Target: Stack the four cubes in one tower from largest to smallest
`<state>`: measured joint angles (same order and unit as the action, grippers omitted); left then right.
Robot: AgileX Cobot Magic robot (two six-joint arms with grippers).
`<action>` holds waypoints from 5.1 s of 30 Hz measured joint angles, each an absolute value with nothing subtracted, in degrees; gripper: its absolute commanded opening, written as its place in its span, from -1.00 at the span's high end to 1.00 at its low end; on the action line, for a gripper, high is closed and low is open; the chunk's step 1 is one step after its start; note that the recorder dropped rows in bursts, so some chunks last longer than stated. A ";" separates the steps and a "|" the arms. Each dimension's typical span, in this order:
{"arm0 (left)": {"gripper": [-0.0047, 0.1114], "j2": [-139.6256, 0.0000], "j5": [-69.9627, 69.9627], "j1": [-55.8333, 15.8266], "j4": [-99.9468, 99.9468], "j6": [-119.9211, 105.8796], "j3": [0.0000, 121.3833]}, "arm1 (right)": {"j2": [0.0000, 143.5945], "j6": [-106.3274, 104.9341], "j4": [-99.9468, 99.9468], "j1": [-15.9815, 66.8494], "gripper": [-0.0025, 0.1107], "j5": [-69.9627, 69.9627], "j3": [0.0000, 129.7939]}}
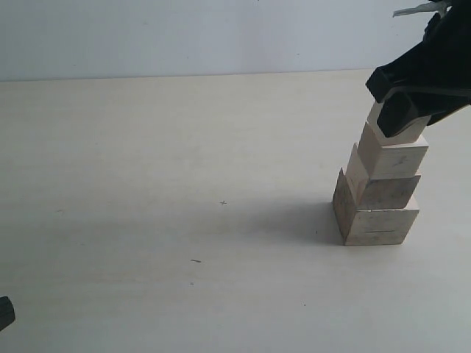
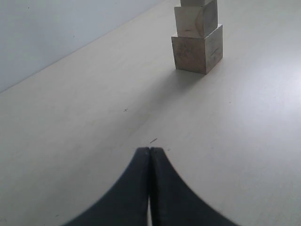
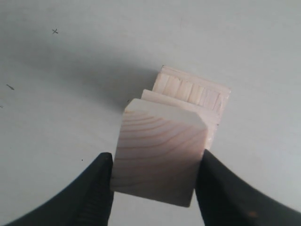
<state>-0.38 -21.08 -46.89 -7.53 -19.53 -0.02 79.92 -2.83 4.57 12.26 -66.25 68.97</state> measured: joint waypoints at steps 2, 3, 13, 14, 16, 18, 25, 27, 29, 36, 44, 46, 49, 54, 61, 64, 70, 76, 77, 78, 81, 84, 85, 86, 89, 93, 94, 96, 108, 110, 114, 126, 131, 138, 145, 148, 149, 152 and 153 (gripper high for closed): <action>0.92 -0.38 -21.08 -46.89 -7.53 -19.53 -0.02 | 79.92 -2.83 4.57 12.26 0.09 -66.14 68.97; 0.92 -0.38 -21.08 -46.89 -7.53 -19.53 -0.02 | 79.92 -2.83 4.57 12.26 0.09 -66.14 68.97; 0.92 -0.38 -21.08 -46.89 -7.53 -19.53 -0.02 | 79.92 -2.83 4.57 12.26 -0.11 -65.77 68.97; 0.92 -0.38 -21.08 -46.89 -7.53 -19.53 -0.02 | 79.92 -2.83 4.57 12.26 -0.12 -65.77 68.97; 0.92 -0.38 -21.08 -46.89 -7.53 -19.53 -0.02 | 79.92 -2.83 4.57 12.26 -0.13 -65.77 68.97; 0.92 -0.38 -21.08 -46.89 -7.53 -19.53 -0.02 | 79.92 -2.83 4.57 12.26 -0.13 -65.77 68.97; 0.92 -0.38 -21.08 -46.89 -7.53 -19.53 -0.02 | 79.92 -2.83 4.57 12.26 -0.13 -65.77 68.97; 0.92 -0.38 -21.08 -46.89 -7.53 -19.53 -0.02 | 79.92 -2.83 4.57 12.26 -0.13 -65.77 68.97; 0.92 -0.38 -21.08 -46.89 -7.53 -19.53 -0.02 | 79.92 -2.83 4.57 12.26 -0.13 -65.65 68.97; 0.92 -0.38 -21.08 -46.89 -7.53 -19.53 -0.02 | 79.92 -3.21 4.32 12.26 -0.13 -63.85 68.97; 0.92 -0.38 -21.08 -46.89 -7.53 -19.53 -0.02 | 80.17 -3.42 1.56 12.26 -0.13 -63.39 68.97; 0.92 -0.38 -21.08 -46.89 -7.53 -19.53 -0.02 | 80.71 -3.42 1.39 12.26 -0.13 -63.26 68.97; 0.92 -0.38 -21.08 -46.89 -7.53 -19.53 -0.02 | 81.47 -3.42 1.39 12.26 -0.13 -63.24 68.97; 0.92 -0.38 -21.08 -46.89 -7.53 -19.53 -0.02 | 81.57 -3.42 1.49 12.26 -0.13 -63.02 68.97; 0.92 -0.38 -21.08 -46.89 -7.53 -19.53 -0.02 | 81.57 -3.42 2.97 12.26 -0.05 -63.02 68.97; 0.92 -0.38 -21.08 -46.89 -7.53 -19.53 -0.02 | 81.57 -3.42 3.76 12.26 0.08 -63.02 68.97; 0.92 -0.38 -21.08 -46.89 -7.53 -19.53 -0.02 | 81.57 -3.42 3.76 12.26 0.44 -63.02 68.97; 0.92 -0.38 -21.08 -46.89 -7.53 -19.53 -0.02 | 81.57 -2.19 3.76 12.26 0.53 -63.02 68.97; 0.92 -0.38 -21.08 -46.89 -7.53 -19.53 -0.02 | 81.57 -1.67 3.76 12.26 0.53 -63.02 68.97; 0.92 -0.38 -21.08 -46.89 -7.53 -19.53 -0.02 | 81.57 -1.16 3.76 12.26 0.53 -63.02 68.97; 0.92 -0.38 -21.08 -46.89 -7.53 -19.53 -0.02 | 81.57 0.81 3.23 12.26 0.53 -63.02 68.97; 0.92 -0.38 -21.08 -46.89 -7.53 -19.53 -0.02 | 81.57 2.93 2.47 12.26 0.53 -63.02 68.97; 0.92 -0.38 -21.08 -46.89 -7.53 -19.53 -0.02 | 81.57 3.55 2.23 12.26 0.53 -63.02 68.97; 0.92 -0.38 -21.08 -46.89 -7.53 -19.53 -0.02 | 81.57 3.94 2.11 12.26 0.53 -63.02 68.97; 0.92 -0.38 -21.08 -46.89 -7.53 -19.53 -0.02 | 81.57 4.91 2.01 12.26 0.53 -63.02 68.97; 0.92 -0.38 -21.08 -46.89 -7.53 -19.53 -0.02 | 81.57 5.41 1.65 12.26 0.53 -63.15 68.97; 0.92 -0.38 -21.08 -46.89 -7.53 -19.53 -0.02 | 81.57 5.41 1.65 12.26 0.53 -63.15 68.97; 0.92 -0.38 -21.08 -46.89 -7.53 -19.53 -0.02 | 81.57 5.41 1.65 12.26 0.53 -63.15 68.97; 0.92 -0.38 -21.08 -46.89 -7.53 -19.53 -0.02 | 81.57 5.41 1.65 12.26 0.53 -63.15 68.97; 0.92 -0.38 -21.08 -46.89 -7.53 -19.53 -0.02 | 81.46 5.41 1.65 12.26 0.53 -63.15 68.97; 0.92 -0.38 -21.08 -46.89 -7.53 -19.53 -0.02 | 79.91 5.41 1.65 12.26 0.53 -62.40 68.97; 0.92 -0.38 -21.08 -46.89 -7.53 -19.53 -0.02 | 78.35 10.22 3.15 12.26 0.53 -63.41 68.97; 0.92 -0.38 -21.08 -46.89 -7.53 -19.53 -0.02 | 78.35 10.73 3.24 12.26 0.53 -63.49 68.97; 0.92 -0.38 -21.08 -46.89 -7.53 -19.53 -0.02 | 78.35 12.51 1.52 12.26 0.53 -63.38 68.97; 0.92 -0.38 -21.08 -46.89 -7.53 -19.53 -0.02 | 78.75 13.09 1.27 12.26 0.53 -63.26 68.97; 0.92 -0.38 -21.08 -46.89 -7.53 -19.53 -0.02 | 78.99 13.09 1.27 12.26 0.53 -63.14 68.97; 0.92 -0.38 -21.08 -46.89 -7.53 -19.53 -0.02 | 79.27 13.09 1.27 12.26 0.53 -63.04 68.97; 0.92 -0.38 -21.08 -46.89 -7.53 -19.53 -0.02 | 79.65 13.09 1.27 12.26 0.53 -63.01 68.97; 0.92 -0.38 -21.08 -46.89 -7.53 -19.53 -0.02 | 79.69 13.09 1.27 12.26 0.53 -62.90 68.97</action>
